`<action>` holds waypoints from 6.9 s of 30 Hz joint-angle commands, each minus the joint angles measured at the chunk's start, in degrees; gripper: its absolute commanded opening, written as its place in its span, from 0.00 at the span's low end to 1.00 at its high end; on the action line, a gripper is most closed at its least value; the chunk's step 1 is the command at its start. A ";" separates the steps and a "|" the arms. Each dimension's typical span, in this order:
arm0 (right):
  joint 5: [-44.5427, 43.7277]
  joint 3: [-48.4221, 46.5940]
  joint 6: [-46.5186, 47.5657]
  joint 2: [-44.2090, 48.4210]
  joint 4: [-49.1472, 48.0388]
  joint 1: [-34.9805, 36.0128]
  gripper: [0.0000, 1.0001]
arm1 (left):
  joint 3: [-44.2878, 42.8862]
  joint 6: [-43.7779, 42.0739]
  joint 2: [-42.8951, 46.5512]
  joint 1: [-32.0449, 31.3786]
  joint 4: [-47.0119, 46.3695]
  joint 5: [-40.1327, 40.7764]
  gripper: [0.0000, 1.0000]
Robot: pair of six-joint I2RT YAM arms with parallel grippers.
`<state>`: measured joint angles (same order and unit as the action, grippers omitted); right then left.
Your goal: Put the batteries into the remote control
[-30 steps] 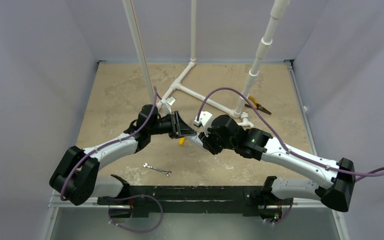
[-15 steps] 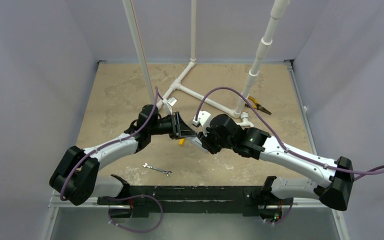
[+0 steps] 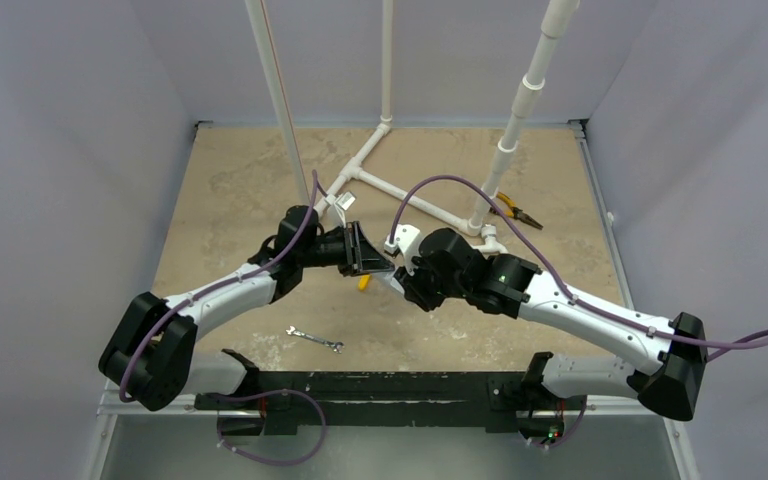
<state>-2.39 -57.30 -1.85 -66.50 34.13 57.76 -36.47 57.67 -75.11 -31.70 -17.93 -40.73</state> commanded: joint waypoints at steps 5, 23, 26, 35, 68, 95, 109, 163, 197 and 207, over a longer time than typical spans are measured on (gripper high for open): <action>-0.98 -2.29 1.09 0.05 1.24 0.33 0.25 | -2.90 -1.68 1.59 -0.45 -1.16 -0.49 0.00; -1.94 -3.43 1.58 0.58 -1.46 0.51 0.24 | -2.91 -2.12 0.79 -0.45 -0.70 -0.84 0.00; -2.13 -3.56 1.55 -0.44 -1.15 0.51 0.24 | -3.05 -2.12 0.69 -0.46 -0.76 -0.97 0.00; -3.46 -4.05 1.56 -2.49 0.05 0.68 0.24 | -3.22 -2.30 0.49 -0.40 -0.70 -1.10 0.00; -4.20 -4.47 4.13 -3.73 2.86 1.28 0.24 | -4.05 -2.47 -0.69 -0.45 -0.85 -1.63 0.00; -2.89 -5.59 3.62 -3.46 2.59 1.48 0.25 | -4.14 -4.14 -0.04 -0.40 1.70 0.56 0.00; -3.14 -2.04 4.97 1.08 -0.95 1.47 0.58 | -3.83 -3.38 -0.84 -0.46 -0.27 -1.64 0.00; -4.04 1.84 4.67 0.49 -5.66 1.31 0.25 | -2.53 -2.34 0.67 -0.96 -2.52 -2.71 0.00; -10.93 2.76 1.47 0.96 -7.35 -0.02 0.24 | -4.70 -5.90 -0.65 -0.84 8.67 4.47 0.00; -19.23 8.41 -20.99 4.07 -2.07 -17.16 0.32 | -4.16 -6.51 0.34 0.01 14.53 9.63 0.00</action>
<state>-16.95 -51.29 -11.42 -63.94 29.17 43.24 -39.22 52.29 -76.27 -32.18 -3.40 -32.42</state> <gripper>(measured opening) 0.299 0.257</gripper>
